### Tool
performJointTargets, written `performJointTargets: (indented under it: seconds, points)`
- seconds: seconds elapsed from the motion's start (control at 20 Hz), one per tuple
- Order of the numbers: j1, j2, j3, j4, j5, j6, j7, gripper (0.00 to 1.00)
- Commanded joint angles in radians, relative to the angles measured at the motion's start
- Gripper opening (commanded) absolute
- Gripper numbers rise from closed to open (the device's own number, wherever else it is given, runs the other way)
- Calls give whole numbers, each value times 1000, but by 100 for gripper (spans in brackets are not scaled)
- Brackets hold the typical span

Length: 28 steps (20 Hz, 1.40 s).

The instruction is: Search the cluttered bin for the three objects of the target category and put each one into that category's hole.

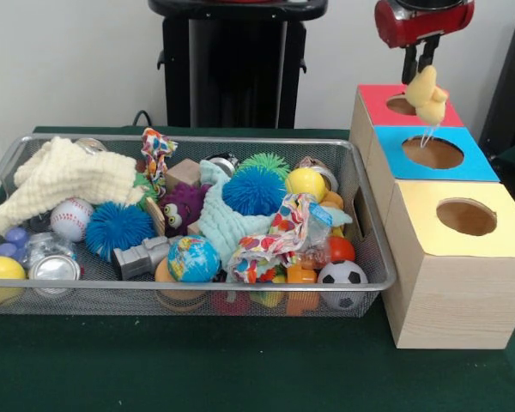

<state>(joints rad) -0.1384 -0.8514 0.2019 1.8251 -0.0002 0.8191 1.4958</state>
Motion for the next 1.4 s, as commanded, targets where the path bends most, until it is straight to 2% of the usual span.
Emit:
performJointTargets:
  seconds: [0.05,0.45,0.7,0.85,1.4]
  points:
    - [23,26,-50,93,33,-116,270,0]
    - [38,42,-55,139,37,-223,277,0]
    - [79,79,-85,87,15,-189,283,0]
    - [83,110,-67,74,42,-203,275,0]
    - [129,87,-81,114,81,-229,305,0]
